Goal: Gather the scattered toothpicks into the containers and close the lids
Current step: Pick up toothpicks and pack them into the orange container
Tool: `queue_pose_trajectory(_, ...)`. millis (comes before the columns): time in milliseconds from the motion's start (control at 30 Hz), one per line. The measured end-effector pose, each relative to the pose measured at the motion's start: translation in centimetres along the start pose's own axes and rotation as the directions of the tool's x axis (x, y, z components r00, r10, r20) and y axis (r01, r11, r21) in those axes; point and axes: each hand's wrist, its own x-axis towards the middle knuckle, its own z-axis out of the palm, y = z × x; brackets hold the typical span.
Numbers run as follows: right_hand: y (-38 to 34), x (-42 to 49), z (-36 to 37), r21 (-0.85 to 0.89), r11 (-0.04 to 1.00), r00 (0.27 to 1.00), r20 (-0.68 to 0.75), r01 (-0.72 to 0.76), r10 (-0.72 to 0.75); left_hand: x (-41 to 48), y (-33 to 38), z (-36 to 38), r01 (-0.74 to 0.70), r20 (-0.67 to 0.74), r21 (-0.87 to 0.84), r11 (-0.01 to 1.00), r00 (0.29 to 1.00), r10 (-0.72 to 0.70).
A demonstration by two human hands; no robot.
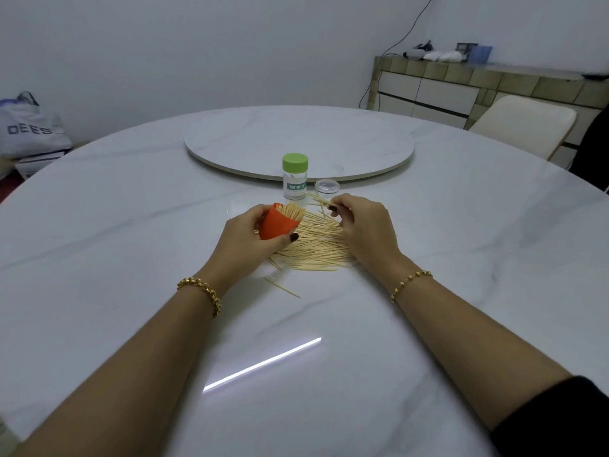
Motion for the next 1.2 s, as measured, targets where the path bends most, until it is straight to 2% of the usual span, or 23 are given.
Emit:
queue_pose_trajectory(167,-0.7,-0.1,-0.2,0.033,0.985,0.982,-0.091,0.172,-0.168,0.1,0.0,0.0,-0.008,-0.003,0.005,1.0,1.0,0.008)
queue_pose_trajectory(367,-0.9,0.0,0.0,0.016,0.972,0.971,-0.061,0.233,-0.231,0.1,-0.1,0.2,-0.014,0.01,0.009,1.0,1.0,0.014)
queue_pose_trajectory(567,-1.5,-0.1,0.3,-0.086,0.938,0.94,-0.024,0.337,-0.34,0.0,-0.1,0.3,-0.043,0.027,0.029,0.999,0.999,0.043)
queue_pose_trajectory(767,-2.2,-0.3,1.0,-0.119,0.899,0.906,0.096,0.422,-0.412,-0.2,0.1,0.3,-0.071,0.028,0.047,0.996,0.997,0.069)
queue_pose_trajectory(1033,-2.9,-0.5,1.2,-0.035,0.893,0.876,0.216,0.449,-0.432,-0.3,0.3,0.5,-0.1,0.044,0.098,0.99,0.994,0.096)
queue_pose_trajectory(1200,-3.5,-0.6,0.4,0.156,0.949,0.924,0.231,0.273,-0.304,-0.3,0.3,0.4,-0.092,0.025,0.077,0.993,0.996,0.091)
